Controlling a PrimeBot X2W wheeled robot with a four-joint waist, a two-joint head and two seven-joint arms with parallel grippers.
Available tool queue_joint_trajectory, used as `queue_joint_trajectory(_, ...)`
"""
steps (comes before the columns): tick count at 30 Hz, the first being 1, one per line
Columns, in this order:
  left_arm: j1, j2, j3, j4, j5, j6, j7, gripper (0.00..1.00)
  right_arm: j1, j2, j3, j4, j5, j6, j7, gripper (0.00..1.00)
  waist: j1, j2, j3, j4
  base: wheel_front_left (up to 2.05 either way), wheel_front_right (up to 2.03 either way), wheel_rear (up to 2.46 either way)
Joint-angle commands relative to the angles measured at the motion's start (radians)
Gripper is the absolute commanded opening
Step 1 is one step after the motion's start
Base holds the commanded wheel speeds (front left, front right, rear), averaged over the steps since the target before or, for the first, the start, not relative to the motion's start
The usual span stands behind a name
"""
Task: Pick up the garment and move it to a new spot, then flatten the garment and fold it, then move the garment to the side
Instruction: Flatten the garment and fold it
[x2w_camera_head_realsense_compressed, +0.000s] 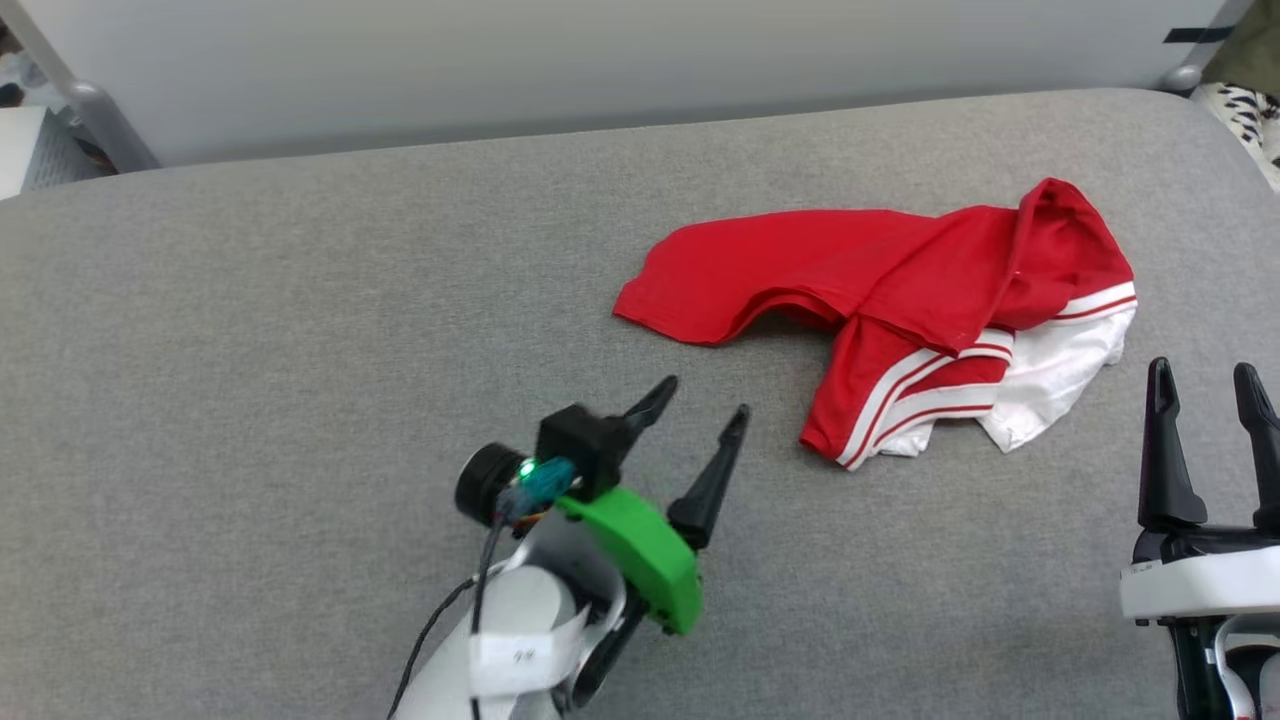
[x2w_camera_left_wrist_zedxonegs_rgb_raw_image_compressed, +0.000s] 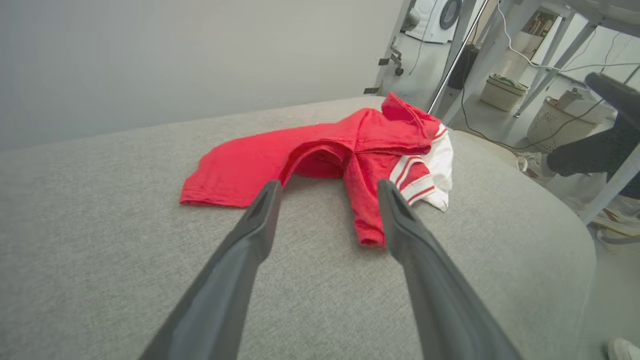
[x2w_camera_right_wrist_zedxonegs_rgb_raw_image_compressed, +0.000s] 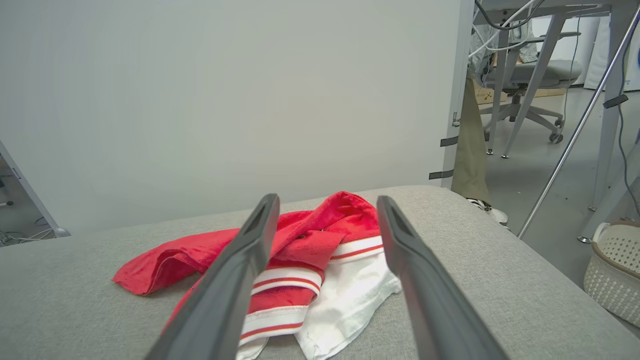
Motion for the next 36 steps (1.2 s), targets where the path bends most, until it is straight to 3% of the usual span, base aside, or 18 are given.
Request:
queue_joint_trajectory(1,-0.054,-0.004,-0.036,0.013,-0.025,-0.004,0.064,1.0,-0.005,0.007,0.003,-0.008,-0.01,-0.001,0.003,1.0,0.0,0.0,0.036,-0.037,0.0,0.0,0.0)
queue_joint_trajectory(7,-0.219,-0.004,-0.168,0.083,-0.117,0.025,0.404,1.0,-0.019,0.018,0.03,-0.009,-0.016,-0.001,0.003,1.0,0.0,0.0,0.086,-0.099,0.0,0.0,0.0)
queue_joint_trajectory(10,-0.284,-0.004,-0.196,0.109,-0.147,0.056,0.479,1.0,-0.027,0.022,0.046,-0.005,-0.02,-0.001,-0.003,1.0,0.0,0.0,0.107,-0.131,0.0,0.0,0.0)
queue_joint_trajectory(16,-0.379,-0.004,-0.237,0.22,-0.214,0.107,0.486,1.0,-0.045,0.036,0.071,0.017,-0.021,-0.001,-0.023,1.0,0.0,0.0,0.148,-0.192,0.0,0.0,0.0)
queue_joint_trajectory(23,-0.419,-0.004,-0.261,0.34,-0.256,0.119,0.406,1.0,-0.052,0.044,0.077,0.041,-0.024,-0.001,-0.04,1.0,0.0,0.0,0.171,-0.208,0.0,0.0,0.0)
queue_joint_trajectory(24,-0.426,-0.004,-0.279,0.375,-0.283,0.11,0.382,0.11,-0.056,0.045,0.081,0.047,-0.028,-0.001,-0.044,1.0,0.0,0.0,0.172,-0.203,0.0,0.0,0.0)
queue_joint_trajectory(25,-0.427,-0.004,-0.284,0.383,-0.294,0.104,0.366,0.0,-0.057,0.044,0.081,0.049,-0.029,-0.001,-0.045,1.0,0.0,0.0,0.169,-0.198,0.0,0.0,0.0)
queue_joint_trajectory(36,-0.374,0.011,-0.244,0.398,-0.344,0.095,0.111,0.0,-0.041,0.014,0.065,0.054,-0.028,-0.001,-0.034,1.0,0.0,0.0,0.082,-0.078,0.0,0.0,0.0)
